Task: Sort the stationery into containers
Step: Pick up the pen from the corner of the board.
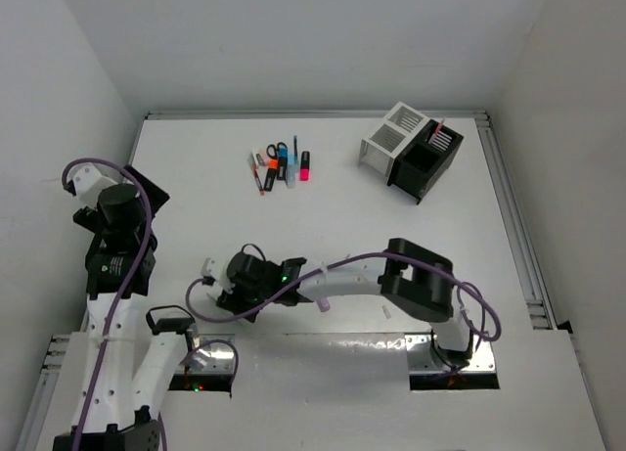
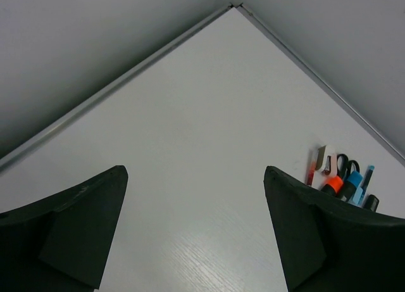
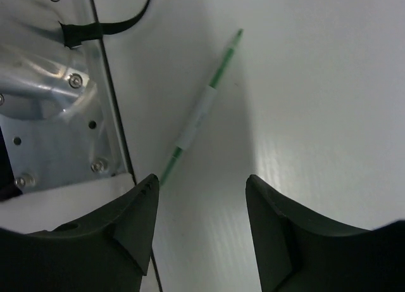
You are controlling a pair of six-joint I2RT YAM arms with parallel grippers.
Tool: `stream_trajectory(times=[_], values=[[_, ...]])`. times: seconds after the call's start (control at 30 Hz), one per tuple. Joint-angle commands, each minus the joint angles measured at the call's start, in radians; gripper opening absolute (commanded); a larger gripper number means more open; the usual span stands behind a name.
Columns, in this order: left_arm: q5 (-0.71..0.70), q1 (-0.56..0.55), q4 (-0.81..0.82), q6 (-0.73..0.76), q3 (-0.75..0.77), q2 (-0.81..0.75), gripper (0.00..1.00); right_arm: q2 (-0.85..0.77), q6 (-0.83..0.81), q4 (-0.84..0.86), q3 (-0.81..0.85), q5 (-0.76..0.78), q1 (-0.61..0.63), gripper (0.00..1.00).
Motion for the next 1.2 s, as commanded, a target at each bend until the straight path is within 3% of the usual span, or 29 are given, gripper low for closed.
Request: stream_trajectory(times=[0.0,0.3,0.67,0.87,1.0,1.17], values=[[-0.028,0.014,0.047,0.051,0.053,-0.039,0.87,0.068,0.064,0.065,0.084,0.06,0.044,0.56],[-0.1,-0.132,-0.012,0.089,0.117,-0.108,0.88,0.227,0.142,0.114,0.219,0.293,0.119,0.48],[-0.203,-0.261,-0.013,0.109,0.151,-0.157,0.88,0.214,0.276,0.028,0.081,0.419,0.122,0.27],[-0.196,-0.276,-0.002,0.112,0.125,-0.177,0.88,0.194,0.29,-0.012,0.044,0.434,0.119,0.0],[-0.17,-0.279,-0.003,0.112,0.113,-0.177,0.88,0.124,0.296,0.014,-0.001,0.439,0.073,0.0],[-0.041,-0.278,-0.045,0.088,0.101,-0.163,0.87,-0.012,0.339,0.155,-0.116,0.379,-0.045,0.0]])
